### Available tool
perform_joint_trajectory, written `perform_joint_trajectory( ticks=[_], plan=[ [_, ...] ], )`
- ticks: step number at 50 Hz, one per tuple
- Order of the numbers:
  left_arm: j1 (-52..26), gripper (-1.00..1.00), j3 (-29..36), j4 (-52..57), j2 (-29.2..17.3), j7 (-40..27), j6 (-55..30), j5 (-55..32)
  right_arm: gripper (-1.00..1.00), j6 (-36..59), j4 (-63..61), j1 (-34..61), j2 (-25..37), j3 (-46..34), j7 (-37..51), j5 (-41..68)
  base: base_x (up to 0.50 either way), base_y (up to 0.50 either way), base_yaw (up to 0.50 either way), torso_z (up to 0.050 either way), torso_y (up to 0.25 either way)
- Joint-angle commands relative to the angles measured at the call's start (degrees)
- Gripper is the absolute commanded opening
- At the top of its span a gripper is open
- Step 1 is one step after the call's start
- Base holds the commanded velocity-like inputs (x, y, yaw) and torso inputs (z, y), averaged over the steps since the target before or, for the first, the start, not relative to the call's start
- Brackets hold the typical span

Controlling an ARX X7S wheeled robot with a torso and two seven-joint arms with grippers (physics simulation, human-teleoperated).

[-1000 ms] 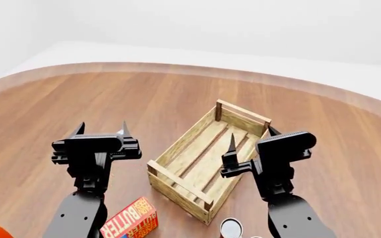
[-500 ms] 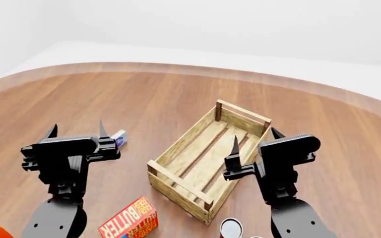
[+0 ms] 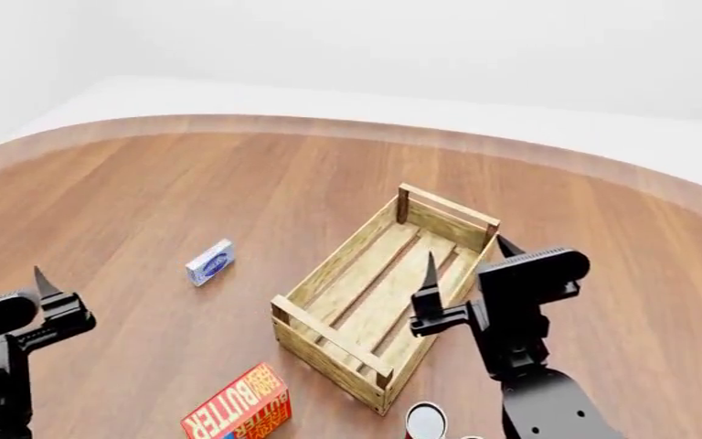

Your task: Pick up the ketchup, and put it in the wooden tray.

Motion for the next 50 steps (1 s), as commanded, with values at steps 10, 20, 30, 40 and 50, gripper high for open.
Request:
perform_joint_trajectory(
  ticks=[10, 20, 30, 40, 50],
  plan=[
    [6.6, 1.00, -5.4, -0.2, -5.5, -1.8, -5.7, 1.5, 1.00, -0.5, 1.3, 0.9, -0.3, -1.2, -0.2, 0.3, 0.00, 0.00, 0.00, 0.000, 0.000],
    [7.3, 1.00, -4.5, -1.5, -6.4, -0.9, -10.5, 0.5, 1.00, -1.0, 2.3, 1.5, -0.5, -1.5, -0.1, 0.5, 0.00, 0.00, 0.00, 0.000, 0.000],
    [7.0, 1.00, -4.6, -3.9, -5.9, -0.5, -12.7, -0.9, 1.00, -1.6, 2.9, 1.4, -0.6, -1.6, 0.1, 0.7, 0.00, 0.00, 0.00, 0.000, 0.000],
    [6.4, 1.00, -5.5, -4.7, -5.1, -0.2, -15.4, -3.4, 1.00, -1.9, 3.3, 1.5, -0.5, -1.8, 0.3, 0.9, 0.00, 0.00, 0.00, 0.000, 0.000],
    [6.1, 1.00, -6.1, -5.7, -4.8, -0.7, -15.7, -3.7, 1.00, -1.8, 3.3, 1.5, -0.4, -2.0, 0.5, 1.1, 0.00, 0.00, 0.00, 0.000, 0.000]
  ],
)
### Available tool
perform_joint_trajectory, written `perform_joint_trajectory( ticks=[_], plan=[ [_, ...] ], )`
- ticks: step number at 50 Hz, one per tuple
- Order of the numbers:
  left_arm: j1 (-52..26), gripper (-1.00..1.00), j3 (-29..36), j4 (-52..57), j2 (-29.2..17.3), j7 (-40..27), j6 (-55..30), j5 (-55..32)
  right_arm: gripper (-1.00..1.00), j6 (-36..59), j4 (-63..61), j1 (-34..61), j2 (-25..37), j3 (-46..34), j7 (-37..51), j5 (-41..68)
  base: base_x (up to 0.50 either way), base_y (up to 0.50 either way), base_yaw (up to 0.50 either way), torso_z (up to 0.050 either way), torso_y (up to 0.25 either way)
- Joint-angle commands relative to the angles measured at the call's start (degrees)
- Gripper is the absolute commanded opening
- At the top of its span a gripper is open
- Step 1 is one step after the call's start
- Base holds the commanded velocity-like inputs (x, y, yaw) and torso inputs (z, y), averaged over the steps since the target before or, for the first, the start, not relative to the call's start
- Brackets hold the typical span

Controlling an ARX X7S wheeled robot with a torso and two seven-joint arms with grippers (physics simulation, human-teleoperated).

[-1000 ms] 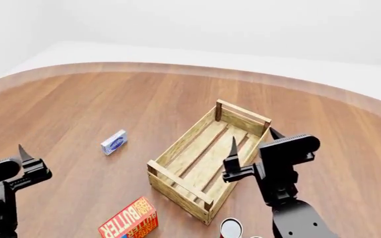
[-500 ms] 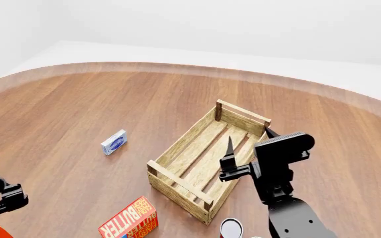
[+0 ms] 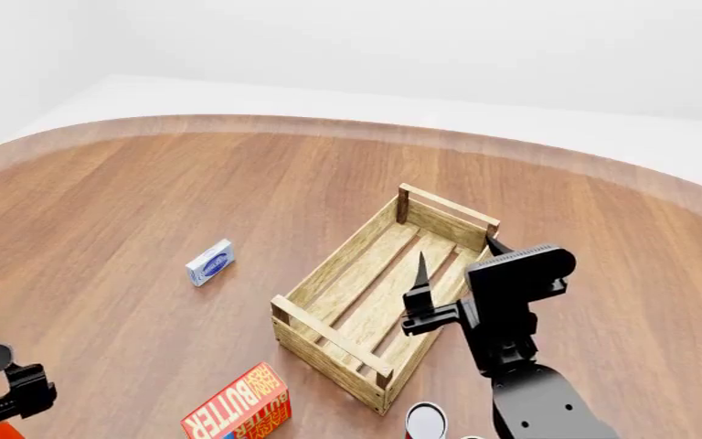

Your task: Pick up the ketchup, and put it in the wooden tray.

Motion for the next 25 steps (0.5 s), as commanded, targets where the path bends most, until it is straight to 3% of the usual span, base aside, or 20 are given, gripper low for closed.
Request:
perform_joint_trajectory(
  ticks=[1, 25],
  plan=[
    [-0.3, 1.00, -0.6, -1.3, 0.4, -0.3, -1.1, -0.8, 1.00, -0.1, 0.2, 0.0, 0.1, -0.2, 0.2, 0.2, 0.00, 0.00, 0.00, 0.000, 0.000],
    [2.2, 1.00, -2.4, 0.0, 1.2, -0.5, -4.0, -3.3, 1.00, -0.1, 0.4, 0.1, 0.3, -0.5, 0.7, 0.7, 0.00, 0.00, 0.00, 0.000, 0.000]
  ],
)
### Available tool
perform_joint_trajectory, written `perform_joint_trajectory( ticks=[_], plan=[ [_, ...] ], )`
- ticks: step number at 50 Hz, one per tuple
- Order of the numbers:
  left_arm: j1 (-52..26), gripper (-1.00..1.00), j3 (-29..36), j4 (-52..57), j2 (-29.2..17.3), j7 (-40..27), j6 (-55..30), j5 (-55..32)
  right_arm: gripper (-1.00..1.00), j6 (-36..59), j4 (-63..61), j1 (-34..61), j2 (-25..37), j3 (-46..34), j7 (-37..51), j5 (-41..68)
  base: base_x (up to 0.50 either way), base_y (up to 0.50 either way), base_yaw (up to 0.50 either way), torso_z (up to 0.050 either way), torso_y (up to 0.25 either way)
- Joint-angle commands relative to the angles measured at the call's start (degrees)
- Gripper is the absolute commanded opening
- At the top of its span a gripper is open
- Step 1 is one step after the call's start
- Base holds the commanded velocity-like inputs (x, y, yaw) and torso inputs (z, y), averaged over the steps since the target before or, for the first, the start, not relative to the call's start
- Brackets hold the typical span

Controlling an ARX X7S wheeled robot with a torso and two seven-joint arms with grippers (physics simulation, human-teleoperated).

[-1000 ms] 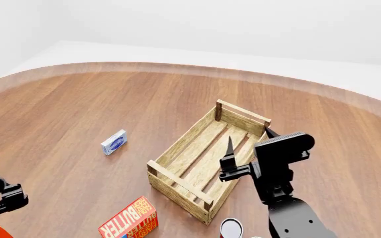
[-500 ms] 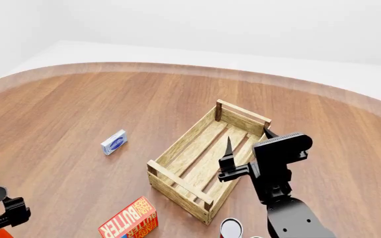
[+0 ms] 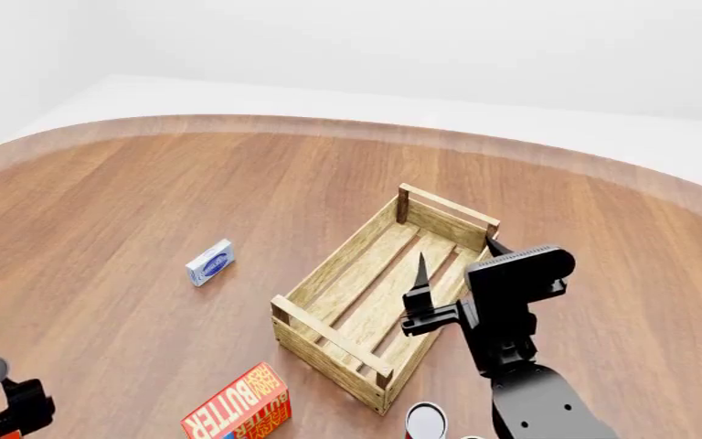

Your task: Pick up the ketchup, and put it in the wooden tray.

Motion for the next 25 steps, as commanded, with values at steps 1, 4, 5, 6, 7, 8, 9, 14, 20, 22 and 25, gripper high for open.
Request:
perform_joint_trajectory(
  ticks=[1, 4, 5, 6, 7, 8, 9, 14, 20, 22, 25],
  plan=[
    [1.2, 1.00, -1.0, 0.5, 0.4, 0.1, -1.9, -1.6, 1.00, 0.0, 0.1, 0.1, 0.1, -0.2, 0.2, 0.2, 0.00, 0.00, 0.00, 0.000, 0.000],
    [1.5, 1.00, -1.4, 0.6, 0.6, 0.1, -2.8, -2.3, 1.00, -0.1, 0.3, 0.2, 0.1, -0.2, 0.3, 0.2, 0.00, 0.00, 0.00, 0.000, 0.000],
    [1.6, 1.00, -1.4, 0.8, 0.6, 0.0, -2.9, -2.3, 1.00, -0.1, 0.4, 0.2, 0.1, -0.3, 0.3, 0.3, 0.00, 0.00, 0.00, 0.000, 0.000],
    [1.8, 1.00, -1.5, 0.9, 0.6, 0.0, -3.1, -2.4, 1.00, -0.2, 0.5, 0.3, 0.1, -0.3, 0.3, 0.3, 0.00, 0.00, 0.00, 0.000, 0.000],
    [1.8, 1.00, -1.5, 1.0, 0.7, -0.1, -3.3, -2.5, 1.00, -0.2, 0.5, 0.3, 0.1, -0.3, 0.3, 0.3, 0.00, 0.00, 0.00, 0.000, 0.000],
    [1.9, 1.00, -1.6, 1.0, 0.6, -0.1, -3.5, -2.7, 1.00, -0.2, 0.5, 0.3, 0.1, -0.3, 0.3, 0.3, 0.00, 0.00, 0.00, 0.000, 0.000],
    [2.0, 1.00, -1.6, 0.9, 0.6, -0.1, -3.7, -2.7, 1.00, -0.2, 0.5, 0.4, 0.1, -0.4, 0.3, 0.3, 0.00, 0.00, 0.00, 0.000, 0.000],
    [1.9, 1.00, -1.8, 0.4, 0.7, -0.2, -4.0, -2.9, 1.00, -0.3, 0.8, 0.5, 0.1, -0.4, 0.4, 0.4, 0.00, 0.00, 0.00, 0.000, 0.000],
    [1.9, 1.00, -1.8, -0.7, 0.7, -0.3, -3.9, -2.8, 1.00, -0.5, 0.8, 0.4, 0.2, -0.4, 0.6, 0.5, 0.00, 0.00, 0.00, 0.000, 0.000],
    [1.7, 1.00, -1.8, -1.1, 0.8, -0.4, -3.8, -2.7, 1.00, -0.5, 0.8, 0.3, 0.2, -0.4, 0.6, 0.5, 0.00, 0.00, 0.00, 0.000, 0.000],
    [1.7, 1.00, -1.8, -1.8, 0.9, -0.4, -3.6, -2.6, 1.00, -0.5, 0.7, 0.2, 0.3, -0.4, 0.7, 0.6, 0.00, 0.00, 0.00, 0.000, 0.000]
  ],
)
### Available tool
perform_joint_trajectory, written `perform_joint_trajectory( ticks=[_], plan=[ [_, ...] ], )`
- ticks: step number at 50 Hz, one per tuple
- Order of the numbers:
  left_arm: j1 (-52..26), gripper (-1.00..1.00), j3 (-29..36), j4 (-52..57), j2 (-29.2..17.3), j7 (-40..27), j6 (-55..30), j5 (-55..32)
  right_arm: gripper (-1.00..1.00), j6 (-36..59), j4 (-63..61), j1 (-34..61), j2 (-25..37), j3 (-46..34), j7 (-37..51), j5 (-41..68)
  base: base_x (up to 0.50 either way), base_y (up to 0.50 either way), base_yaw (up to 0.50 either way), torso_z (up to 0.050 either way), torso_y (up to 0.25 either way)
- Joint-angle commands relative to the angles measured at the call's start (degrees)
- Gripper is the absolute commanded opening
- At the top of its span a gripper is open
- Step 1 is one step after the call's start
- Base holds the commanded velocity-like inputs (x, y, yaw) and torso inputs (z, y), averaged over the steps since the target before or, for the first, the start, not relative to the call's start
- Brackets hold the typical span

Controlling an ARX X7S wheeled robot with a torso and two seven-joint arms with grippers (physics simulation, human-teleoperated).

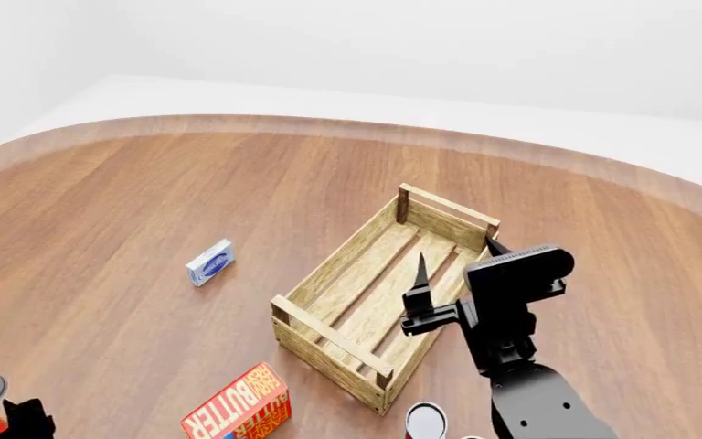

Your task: Pick up the ketchup, and put it in the wooden tray.

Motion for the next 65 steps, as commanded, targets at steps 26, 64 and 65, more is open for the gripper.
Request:
perform_joint_trajectory(
  ticks=[26, 64, 65],
  plan=[
    [-4.7, 1.00, 3.7, -13.4, 1.3, 1.0, 6.6, 3.6, 1.00, -0.3, 0.5, -0.2, 0.6, -0.4, 0.6, 0.6, 0.00, 0.00, 0.00, 0.000, 0.000],
    [-15.4, -1.00, 8.0, -19.3, 2.4, 3.1, 14.4, 5.2, 1.00, 0.2, 0.3, 0.3, 1.1, -0.4, 1.5, 1.3, 0.00, 0.00, 0.00, 0.000, 0.000],
    [-16.3, -1.00, 8.5, -17.4, 2.2, 3.2, 13.7, 5.0, 1.00, 0.2, 0.1, 0.4, 1.2, -0.3, 1.5, 1.4, 0.00, 0.00, 0.00, 0.000, 0.000]
  ],
)
